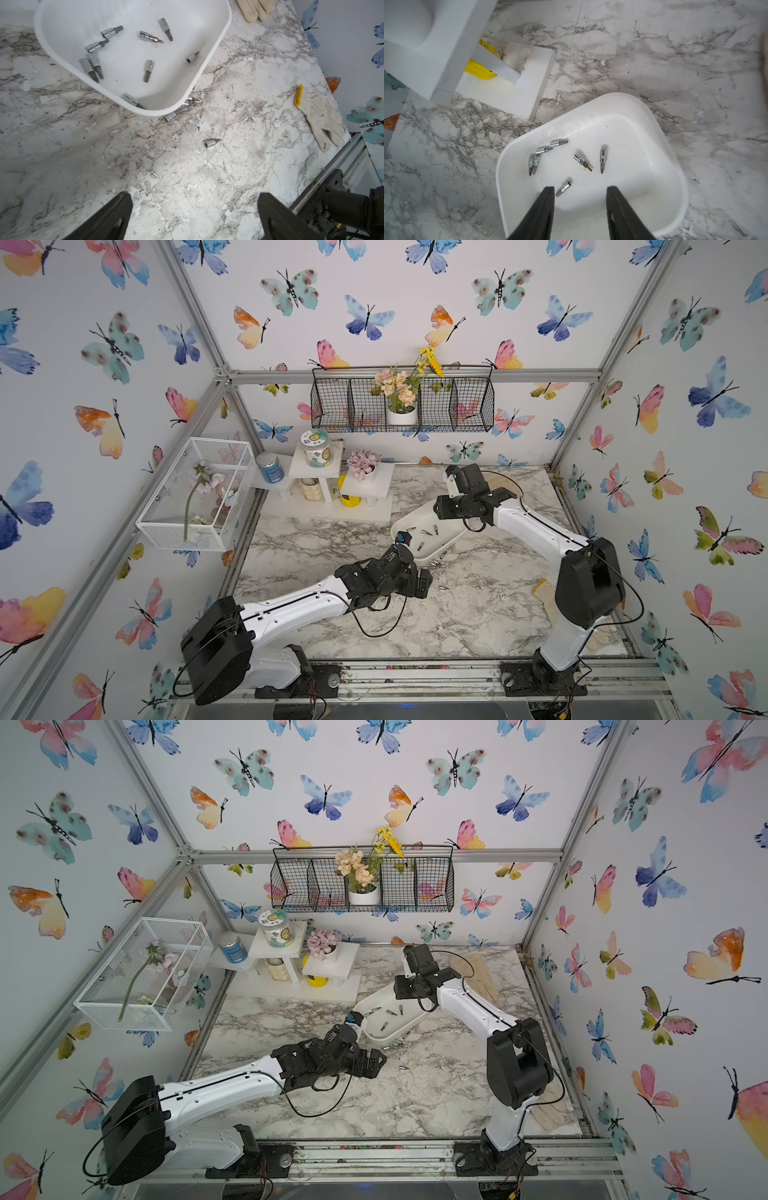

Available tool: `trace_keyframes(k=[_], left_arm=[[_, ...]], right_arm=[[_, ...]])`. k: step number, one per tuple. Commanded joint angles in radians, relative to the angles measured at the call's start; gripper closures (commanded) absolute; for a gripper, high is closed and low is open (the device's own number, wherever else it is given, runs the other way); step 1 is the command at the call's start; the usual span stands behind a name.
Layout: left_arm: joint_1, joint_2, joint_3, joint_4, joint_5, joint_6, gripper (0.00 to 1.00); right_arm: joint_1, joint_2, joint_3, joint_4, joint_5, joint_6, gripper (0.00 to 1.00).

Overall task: Put the bit on the desktop into the storage box
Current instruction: Pick up the screwdriver bit from the center of the board.

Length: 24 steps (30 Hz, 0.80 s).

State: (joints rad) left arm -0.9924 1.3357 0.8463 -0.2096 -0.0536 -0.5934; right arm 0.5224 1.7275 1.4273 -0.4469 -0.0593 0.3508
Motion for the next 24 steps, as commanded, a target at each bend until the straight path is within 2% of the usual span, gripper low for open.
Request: trace_keyframes(k=[1, 6, 9, 10, 11, 24], left_arm=[[-0.023, 0.048, 0.028, 0.008, 0.005, 0.020, 0.00], [-0.041, 0.120, 0.061, 0.043, 0.055, 0.058, 0.00], [-0.048, 0.174, 0.098, 0.050, 0.084, 0.097, 0.00], [-0.049, 0.190, 0.110, 0.049, 0.095, 0.111, 0.00], [-0.051, 0.207, 0.125, 0.050, 0.105, 0.127, 0.00], [-0.067, 0.441, 0.299, 0.039, 0.199, 0.237, 0.04]], right_arm=[[-0.005, -0.114, -0.076, -0.037, 0.099, -0.007, 0.48], [-0.005, -0.336, -0.248, 0.021, 0.200, 0.004, 0.33], [-0.005, -0.448, -0.340, 0.051, 0.250, 0.010, 0.20], [-0.005, -0.475, -0.365, 0.056, 0.266, 0.011, 0.04], [-0.005, -0.507, -0.392, 0.061, 0.285, 0.013, 0.02], [-0.005, -0.781, -0.599, 0.062, 0.474, 0.121, 0.02]])
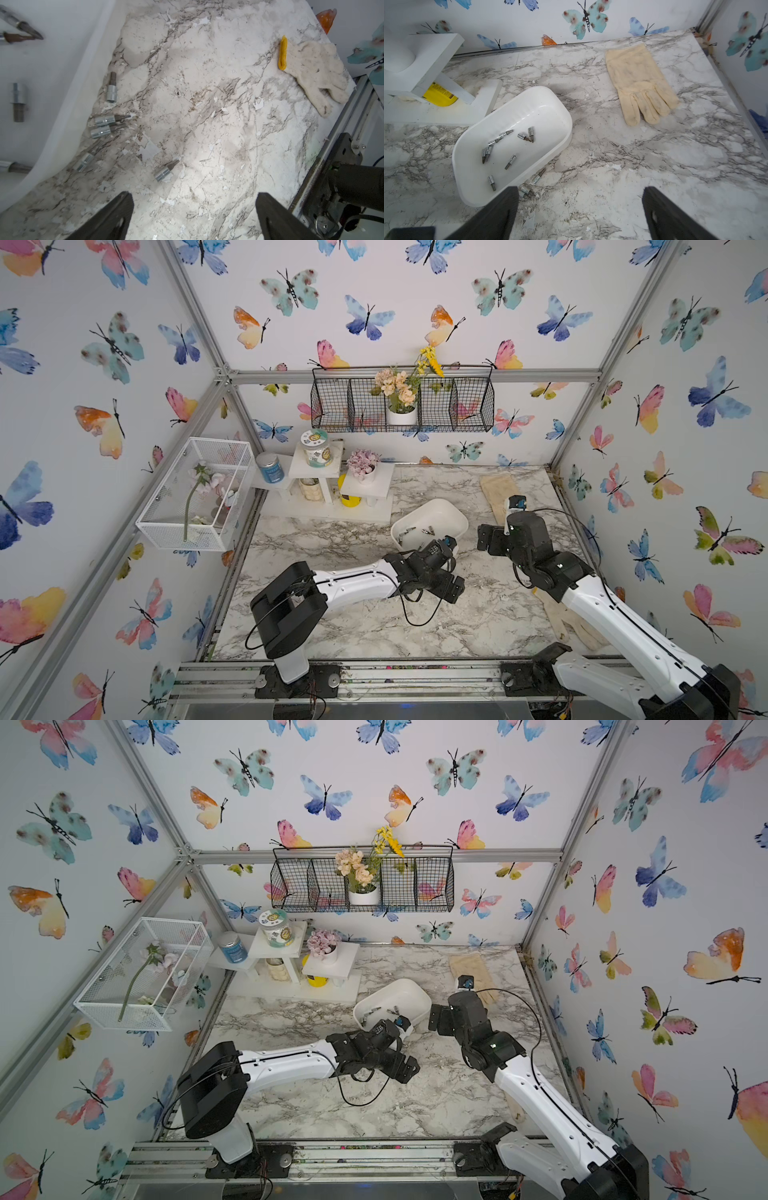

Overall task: Put the bit on the desktop into the storage box
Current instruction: Pick up the screwdriver bit from the center of the board.

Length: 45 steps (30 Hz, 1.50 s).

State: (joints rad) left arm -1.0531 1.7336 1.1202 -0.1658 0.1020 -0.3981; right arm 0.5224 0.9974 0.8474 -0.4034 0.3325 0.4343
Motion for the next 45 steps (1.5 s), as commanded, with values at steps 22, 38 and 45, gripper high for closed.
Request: trace_keyframes(k=[22, 38, 45], left_arm=[[-0.005, 0.214, 0.105, -0.057, -0.044, 0.091, 0.22], [-0.005, 0.227, 0.096, -0.072, -0.092, 0.098, 0.35], [-0.005, 0.231, 0.099, -0.081, -0.103, 0.097, 0.42]], right_arm=[[-0.005, -0.132, -0.056, -0.021, 0.131, 0.043, 0.01], [-0.005, -0.128, -0.057, -0.028, 0.127, 0.042, 0.01], [-0.005, -0.126, -0.061, -0.029, 0.128, 0.042, 0.01]])
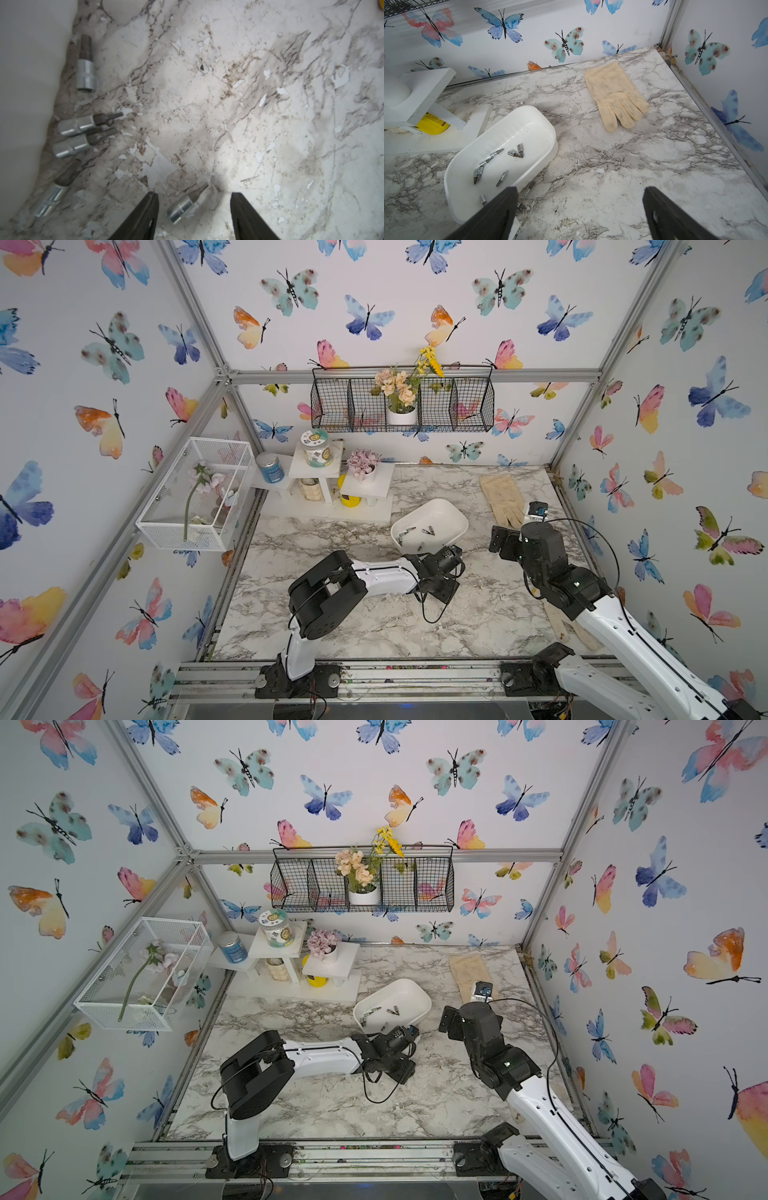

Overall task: Put the bit on the desktop into the storage box
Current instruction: Pick up the screwdriver bit from the center of the board.

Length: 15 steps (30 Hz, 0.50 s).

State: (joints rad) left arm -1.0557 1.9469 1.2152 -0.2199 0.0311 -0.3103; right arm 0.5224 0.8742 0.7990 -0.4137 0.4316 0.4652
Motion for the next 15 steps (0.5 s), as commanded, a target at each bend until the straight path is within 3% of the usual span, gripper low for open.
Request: trace_keyframes(k=[1, 15], left_arm=[[-0.003, 0.018, 0.004, -0.028, -0.035, 0.008, 0.44], [-0.003, 0.023, -0.002, -0.044, -0.055, 0.006, 0.58]], right_arm=[[-0.005, -0.003, -0.014, -0.018, 0.028, 0.011, 0.00], [-0.005, -0.006, -0.017, -0.019, 0.029, 0.016, 0.00]])
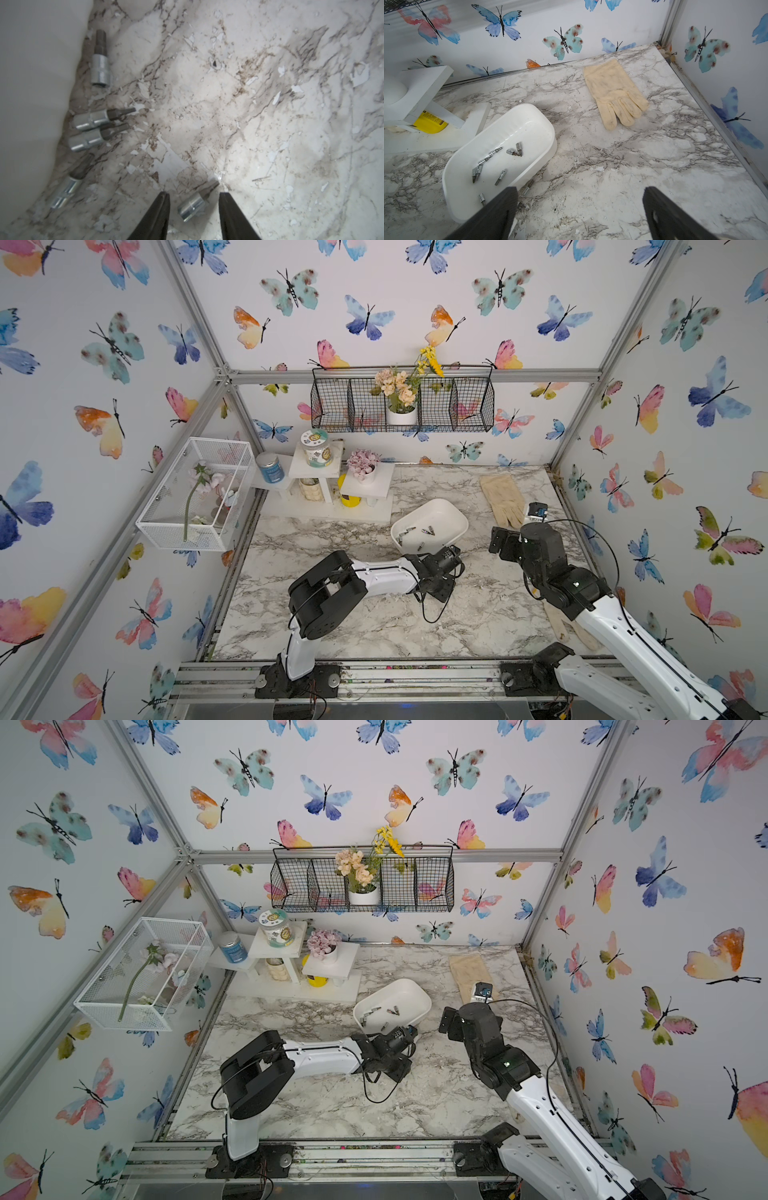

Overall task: Put the bit on the desktop into the storage box
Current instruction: Pick up the screwdriver bit from the center of the board.

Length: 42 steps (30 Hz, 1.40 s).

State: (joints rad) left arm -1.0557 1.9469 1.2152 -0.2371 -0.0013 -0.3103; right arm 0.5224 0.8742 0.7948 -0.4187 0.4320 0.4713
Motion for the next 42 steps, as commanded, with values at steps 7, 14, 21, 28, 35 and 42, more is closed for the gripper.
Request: trace_keyframes(k=[7, 14, 21, 28, 35, 42], left_arm=[[-0.006, 0.029, 0.003, -0.027, -0.026, 0.008, 0.62], [-0.008, 0.038, 0.009, -0.028, -0.026, 0.010, 0.67], [-0.009, 0.042, 0.017, -0.029, -0.029, 0.010, 0.70], [-0.010, 0.041, 0.023, -0.040, -0.029, 0.006, 0.76], [-0.011, 0.042, 0.014, -0.056, -0.044, -0.011, 0.83], [-0.013, 0.024, 0.004, -0.059, -0.058, -0.025, 0.93]], right_arm=[[-0.005, -0.008, -0.015, -0.014, 0.030, 0.011, 0.00], [-0.005, -0.009, -0.019, -0.011, 0.028, 0.012, 0.00], [-0.005, -0.009, -0.020, -0.012, 0.028, 0.014, 0.00], [-0.005, -0.014, -0.022, -0.014, 0.030, 0.015, 0.00], [-0.005, -0.015, -0.023, -0.013, 0.028, 0.017, 0.00], [-0.005, -0.015, -0.025, -0.011, 0.027, 0.020, 0.00]])
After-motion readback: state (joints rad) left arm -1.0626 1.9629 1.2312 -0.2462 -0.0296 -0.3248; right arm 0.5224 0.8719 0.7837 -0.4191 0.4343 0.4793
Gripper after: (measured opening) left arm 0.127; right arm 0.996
